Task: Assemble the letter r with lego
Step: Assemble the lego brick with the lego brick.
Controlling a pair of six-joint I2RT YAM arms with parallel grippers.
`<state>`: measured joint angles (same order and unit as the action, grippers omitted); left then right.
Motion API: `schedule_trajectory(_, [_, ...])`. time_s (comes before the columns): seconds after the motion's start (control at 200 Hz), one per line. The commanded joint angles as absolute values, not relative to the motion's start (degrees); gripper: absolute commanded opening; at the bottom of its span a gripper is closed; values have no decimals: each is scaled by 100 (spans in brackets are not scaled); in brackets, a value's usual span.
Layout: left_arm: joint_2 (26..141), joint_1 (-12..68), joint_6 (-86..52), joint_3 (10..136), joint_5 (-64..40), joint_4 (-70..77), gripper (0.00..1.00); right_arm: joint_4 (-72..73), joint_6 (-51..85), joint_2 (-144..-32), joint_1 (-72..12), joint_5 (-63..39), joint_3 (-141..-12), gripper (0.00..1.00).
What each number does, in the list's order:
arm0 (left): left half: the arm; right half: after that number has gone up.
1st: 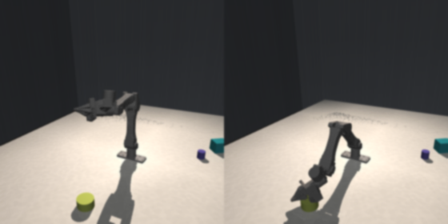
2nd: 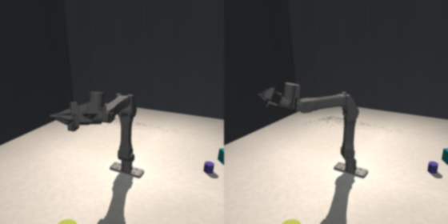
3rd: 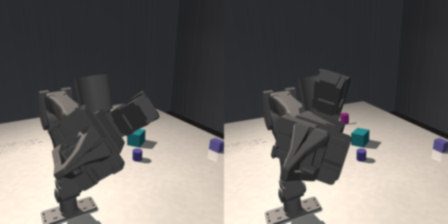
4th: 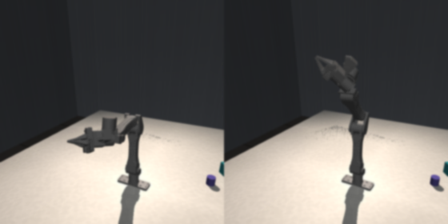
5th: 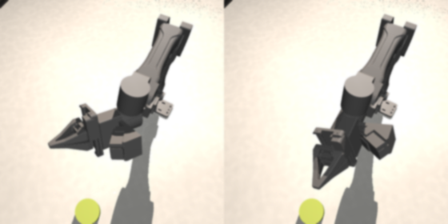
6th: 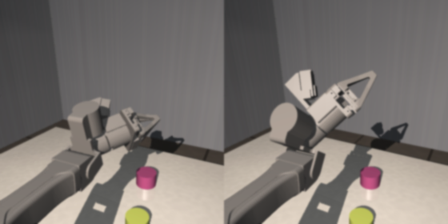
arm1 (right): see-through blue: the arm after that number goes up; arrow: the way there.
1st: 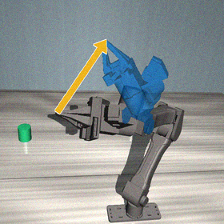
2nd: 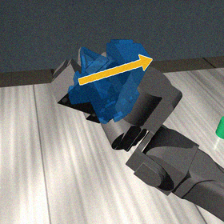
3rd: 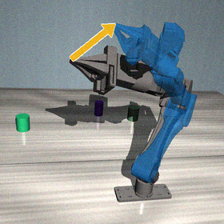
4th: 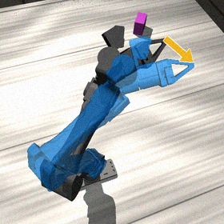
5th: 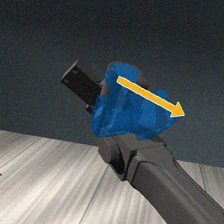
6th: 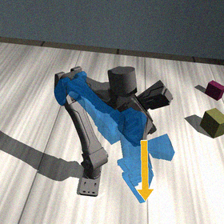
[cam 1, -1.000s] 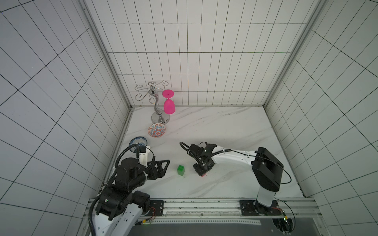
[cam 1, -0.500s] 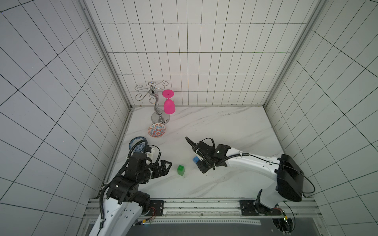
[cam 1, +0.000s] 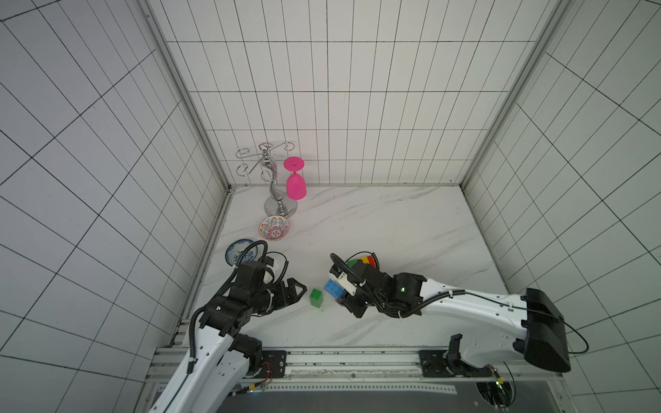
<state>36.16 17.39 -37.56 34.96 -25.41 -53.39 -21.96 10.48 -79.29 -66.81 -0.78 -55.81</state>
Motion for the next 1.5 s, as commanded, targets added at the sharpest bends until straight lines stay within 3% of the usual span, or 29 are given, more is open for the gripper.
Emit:
schedule_trajectory(0.0, [3713, 1707, -3735, 3528, -2633, -5093, 90, -2029, 775, -8159, -6795, -124, -5765, 0])
schedule_trajectory(0.435, [4204, 1696, -3550, 3361, -3122, -4555, 86, -2298, 655, -8869, -6941, -210, -6425, 0])
schedule_trajectory(0.73, [4501, 1662, -3735, 3239, -3403, -4298, 76, -2450, 543, -9154, -6970, -280, -6709, 0])
schedule_trajectory(0.974, [4582, 1636, -3794, 3161, -3524, -4171, 62, -2499, 553, -9289, -6970, -237, -6754, 0])
schedule_trajectory(1.494, [4586, 1626, -3979, 3035, -3803, -3878, 46, -2647, 484, -9527, -6968, -229, -6933, 0])
